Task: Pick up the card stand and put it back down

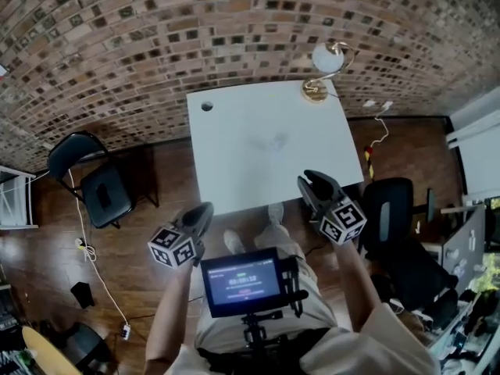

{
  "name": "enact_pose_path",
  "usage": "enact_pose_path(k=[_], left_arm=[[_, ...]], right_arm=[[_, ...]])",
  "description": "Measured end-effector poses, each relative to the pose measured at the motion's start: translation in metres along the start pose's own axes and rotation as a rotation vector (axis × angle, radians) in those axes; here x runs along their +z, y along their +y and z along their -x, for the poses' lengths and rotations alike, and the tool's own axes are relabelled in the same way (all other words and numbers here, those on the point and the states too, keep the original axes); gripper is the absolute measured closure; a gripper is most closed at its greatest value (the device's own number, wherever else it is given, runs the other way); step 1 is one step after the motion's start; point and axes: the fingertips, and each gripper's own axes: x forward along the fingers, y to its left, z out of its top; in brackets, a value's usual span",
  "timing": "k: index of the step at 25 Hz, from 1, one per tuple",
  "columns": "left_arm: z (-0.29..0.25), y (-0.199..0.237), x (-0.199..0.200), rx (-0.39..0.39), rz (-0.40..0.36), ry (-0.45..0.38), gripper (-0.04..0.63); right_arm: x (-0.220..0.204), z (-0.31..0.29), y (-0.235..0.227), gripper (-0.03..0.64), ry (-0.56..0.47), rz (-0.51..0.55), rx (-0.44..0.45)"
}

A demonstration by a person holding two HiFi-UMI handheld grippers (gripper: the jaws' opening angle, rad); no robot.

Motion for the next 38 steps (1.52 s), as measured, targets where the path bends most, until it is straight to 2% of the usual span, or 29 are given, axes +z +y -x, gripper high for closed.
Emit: enact_pose_path(k=[8,14,25,32,38], left_arm=[[-0.004,-0.02,-0.025,0.004,-0.016,0.03,0.591],[-0.013,-0.045,-0.019,0.035,-0.04,0.014,0.589],[-0.036,-0.146,-0.027,0.039,-0.077,-0.015,0.591],[-0.025,-0.203,-0.052,0.071,-0.076,-0.03,0.591],[-0.015,-0.244,-0.089,0.095,-0.055,-0.047,0.591]], right_arm=[[-0.016,0.04,-0.003,0.517,-0.046,-0.036,-0.03],[-0.006,0.077,-0.011,0.518,-0.086,-0.032,-0.027],[-0.001,0.184,-0.033,0.518,-0.094,-0.047,-0.043],[-0.002,0.236,-0.031,0.518,-0.106,-0.05,-0.011],[-0.012,0.277,-0.026,0.518,-0.112,-0.039,0.027]])
